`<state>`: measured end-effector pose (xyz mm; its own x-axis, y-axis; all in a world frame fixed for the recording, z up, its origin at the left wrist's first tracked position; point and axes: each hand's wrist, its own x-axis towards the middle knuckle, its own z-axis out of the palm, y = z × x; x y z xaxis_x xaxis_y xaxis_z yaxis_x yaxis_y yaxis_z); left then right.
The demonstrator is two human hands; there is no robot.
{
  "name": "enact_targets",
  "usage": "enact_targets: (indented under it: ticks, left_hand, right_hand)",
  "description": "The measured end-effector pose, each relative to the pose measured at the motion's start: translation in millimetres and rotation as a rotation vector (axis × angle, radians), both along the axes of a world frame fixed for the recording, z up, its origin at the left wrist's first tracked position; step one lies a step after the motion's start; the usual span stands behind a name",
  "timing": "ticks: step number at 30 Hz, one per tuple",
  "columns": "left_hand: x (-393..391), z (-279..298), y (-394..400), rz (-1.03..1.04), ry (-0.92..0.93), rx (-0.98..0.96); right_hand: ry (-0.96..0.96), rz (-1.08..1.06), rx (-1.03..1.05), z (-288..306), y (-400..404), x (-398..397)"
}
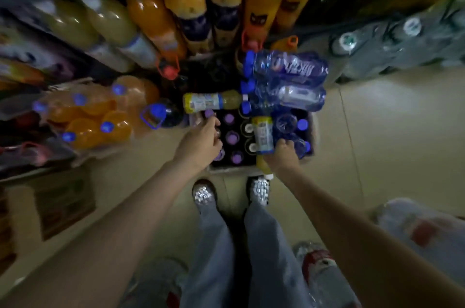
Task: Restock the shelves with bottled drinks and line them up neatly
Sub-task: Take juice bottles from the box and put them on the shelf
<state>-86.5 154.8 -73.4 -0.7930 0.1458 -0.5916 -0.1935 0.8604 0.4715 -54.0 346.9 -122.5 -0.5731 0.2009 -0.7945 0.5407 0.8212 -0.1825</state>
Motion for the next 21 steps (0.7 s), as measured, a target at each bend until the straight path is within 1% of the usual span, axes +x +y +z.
enact_targets:
  ticks: [3, 7, 9, 11, 13, 15, 16, 17, 18, 20, 21]
  left_hand:
    - [15.0, -42.3, 1.6, -0.002, -0.022, -0.025]
    - [34.7, -87.2, -4.7, -0.04, 0.011, 0.027]
    - [39.8, -100.4, -7.1, -0.052, 0.034, 0.066]
    - [39.2, -105.0, -8.1, -0.052, 0.043, 0.067]
    - [34.6, -104.2, -10.1, -0.085, 0.085, 0.059]
    - [27.2, -97.3, -12.1, -0.194, 0.146, 0.006]
    - [23.6, -93.4, -13.9, -0.275, 0.187, -0.018]
    - [19.8, -88.8, -15.3, -0.362, 0.237, -0.022]
    - [16.1, -83.4, -16.7, -0.451, 0.284, -0.041]
    - [10.8, -77.1, -22.1, -0.616, 0.342, -0.16]
    - [7.3, -72.2, -26.1, -0.617, 0.37, -0.218]
  right_hand:
    - [0.006, 0.022, 0.045, -58.4, -11.3, 8.5]
    - [0.057, 0.115, 0.245, -123.5, -19.5, 16.3]
    - [0.11, 0.103, 0.324, -140.4, -24.7, 21.4]
    - [0.123, 0.055, 0.337, -141.6, -27.6, 22.2]
    - [0.106, -0.026, 0.269, -129.8, -28.1, 17.2]
    - [0.083, -0.091, 0.112, -107.9, -29.2, 11.0]
    - [0.084, -0.068, 0.01, -94.4, -30.2, 8.0]
    - [0.093, -0.003, -0.098, -78.8, -32.3, 3.9]
    - [0.109, 0.113, -0.206, -61.5, -36.7, -2.1]
    - [0.138, 0.426, -0.38, -31.0, -50.2, -18.3]
    - [0.151, 0.572, -0.424, -19.2, -59.7, -28.1]
